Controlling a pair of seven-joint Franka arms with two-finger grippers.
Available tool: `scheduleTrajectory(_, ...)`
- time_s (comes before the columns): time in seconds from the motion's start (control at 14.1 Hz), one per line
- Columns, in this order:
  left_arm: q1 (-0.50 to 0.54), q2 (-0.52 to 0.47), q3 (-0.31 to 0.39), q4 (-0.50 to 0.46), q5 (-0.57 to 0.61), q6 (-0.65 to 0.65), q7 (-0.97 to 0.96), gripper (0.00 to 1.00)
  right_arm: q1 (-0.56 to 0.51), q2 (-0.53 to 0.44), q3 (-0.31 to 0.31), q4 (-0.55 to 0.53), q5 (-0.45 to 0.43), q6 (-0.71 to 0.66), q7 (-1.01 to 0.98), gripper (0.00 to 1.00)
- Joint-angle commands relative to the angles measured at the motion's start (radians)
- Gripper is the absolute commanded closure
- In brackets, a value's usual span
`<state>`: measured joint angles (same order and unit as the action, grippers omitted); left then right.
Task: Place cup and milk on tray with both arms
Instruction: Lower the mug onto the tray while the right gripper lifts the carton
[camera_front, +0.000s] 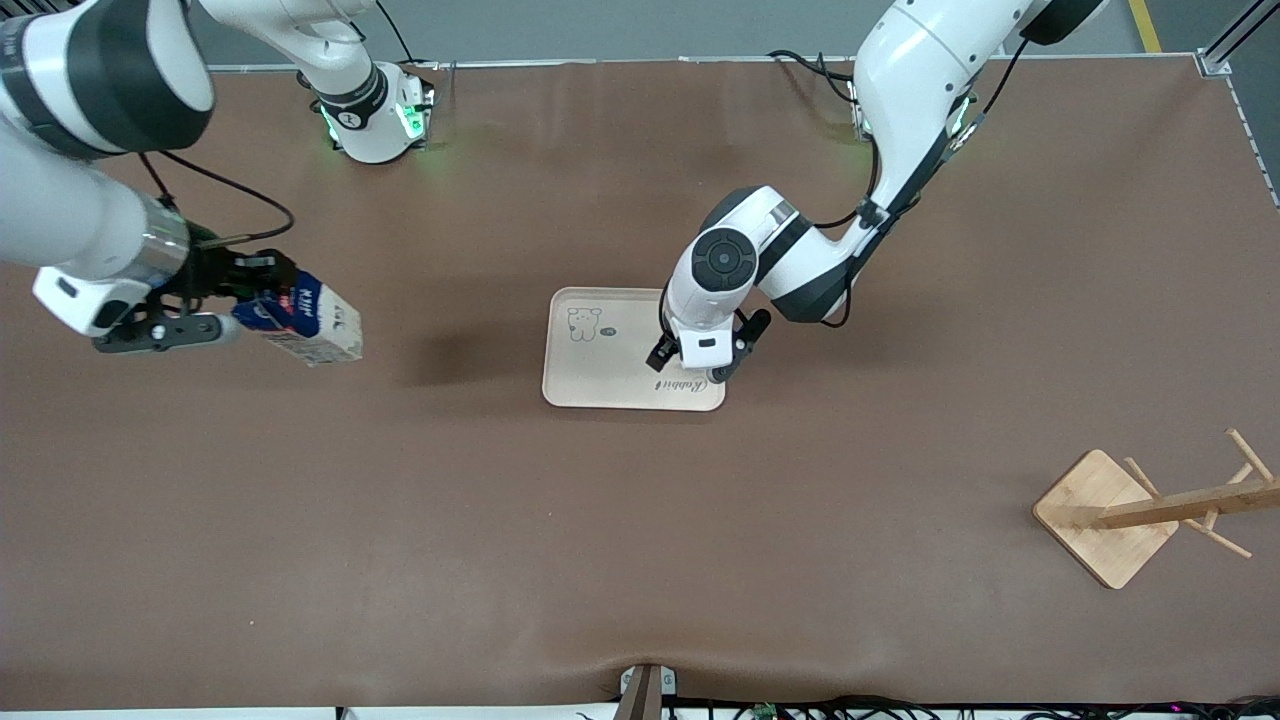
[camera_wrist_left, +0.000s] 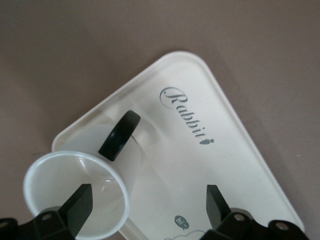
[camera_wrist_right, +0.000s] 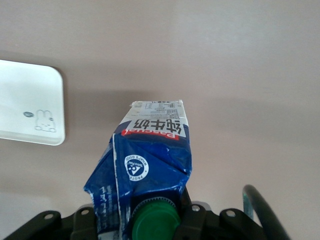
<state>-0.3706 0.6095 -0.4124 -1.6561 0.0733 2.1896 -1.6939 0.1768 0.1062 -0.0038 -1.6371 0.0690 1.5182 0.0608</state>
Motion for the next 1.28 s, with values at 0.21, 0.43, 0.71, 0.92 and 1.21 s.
scheduleTrajectory(0.21,0.097,-0.071,0.010,0.155,0.062,-0.232,0.028,0.00,0.243,0.134,-0.008,0.097,0.032,0.127,0.262,1.00)
scheduleTrajectory(0.43,0.179,-0.099,0.011,0.209,0.069,-0.321,0.162,0.00,0.315,0.214,-0.008,0.141,0.051,0.138,0.318,1.00)
scheduleTrajectory(0.71,0.297,-0.175,0.011,0.208,0.069,-0.375,0.397,0.00,0.429,0.311,-0.008,0.160,0.069,0.213,0.437,1.00)
scheduleTrajectory(0.92,0.387,-0.215,0.011,0.208,0.069,-0.399,0.616,0.00,0.467,0.342,-0.008,0.157,0.061,0.276,0.448,1.00)
scheduleTrajectory(1.21,0.484,-0.257,0.007,0.210,0.069,-0.433,0.827,0.00,0.487,0.385,-0.008,0.149,0.061,0.277,0.448,1.00)
